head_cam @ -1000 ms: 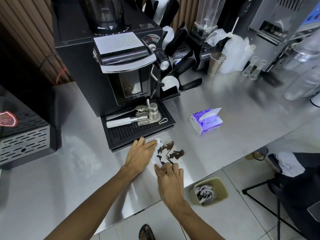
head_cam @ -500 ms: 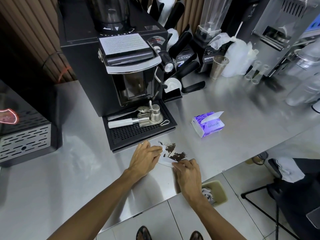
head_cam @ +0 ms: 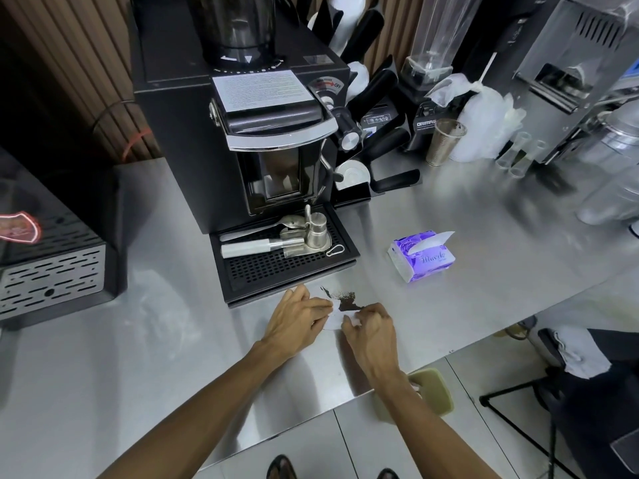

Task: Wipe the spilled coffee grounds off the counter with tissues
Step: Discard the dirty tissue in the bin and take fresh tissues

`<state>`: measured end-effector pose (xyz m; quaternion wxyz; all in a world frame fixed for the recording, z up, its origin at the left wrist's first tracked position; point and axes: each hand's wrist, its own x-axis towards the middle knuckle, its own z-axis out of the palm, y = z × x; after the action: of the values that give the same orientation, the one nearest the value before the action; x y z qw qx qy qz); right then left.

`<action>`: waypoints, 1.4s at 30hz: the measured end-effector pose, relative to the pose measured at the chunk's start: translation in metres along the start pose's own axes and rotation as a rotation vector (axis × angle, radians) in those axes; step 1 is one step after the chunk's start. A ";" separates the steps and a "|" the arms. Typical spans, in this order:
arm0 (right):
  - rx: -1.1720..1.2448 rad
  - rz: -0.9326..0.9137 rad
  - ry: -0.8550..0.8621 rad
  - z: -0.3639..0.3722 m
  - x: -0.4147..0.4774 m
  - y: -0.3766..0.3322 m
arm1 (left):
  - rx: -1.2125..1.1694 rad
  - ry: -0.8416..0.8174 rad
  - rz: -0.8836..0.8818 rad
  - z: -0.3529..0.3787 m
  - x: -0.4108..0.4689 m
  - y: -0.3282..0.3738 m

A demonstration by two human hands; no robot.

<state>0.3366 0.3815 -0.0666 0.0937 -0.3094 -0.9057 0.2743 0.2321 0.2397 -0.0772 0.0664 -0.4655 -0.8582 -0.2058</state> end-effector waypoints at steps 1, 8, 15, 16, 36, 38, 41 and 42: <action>0.007 0.020 -0.005 0.001 0.001 -0.001 | -0.013 -0.001 -0.003 0.000 0.000 0.000; 0.095 -0.052 0.016 0.003 0.007 -0.012 | -0.111 -0.083 -0.041 -0.004 0.003 0.000; 0.329 -0.121 0.016 0.008 0.006 -0.014 | -0.242 -0.157 -0.125 -0.013 0.010 0.004; 0.348 -0.133 0.004 0.007 0.006 -0.013 | -0.252 -0.166 -0.144 -0.013 0.011 0.005; 0.244 -0.255 -0.117 0.009 0.005 -0.003 | -0.246 -0.229 -0.179 -0.020 0.029 0.006; 0.254 -0.251 -0.121 0.010 0.007 -0.003 | -0.209 -0.243 -0.151 -0.019 0.027 0.004; 0.280 -0.260 -0.119 0.008 0.008 -0.002 | -0.192 -0.239 -0.095 -0.020 0.022 0.002; 0.288 -0.267 -0.119 0.008 0.009 -0.002 | -0.199 -0.235 -0.073 -0.021 0.020 0.002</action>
<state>0.3261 0.3822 -0.0725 0.1187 -0.1530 -0.8942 0.4037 0.2216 0.2475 -0.0518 -0.0882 -0.4592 -0.8518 -0.2362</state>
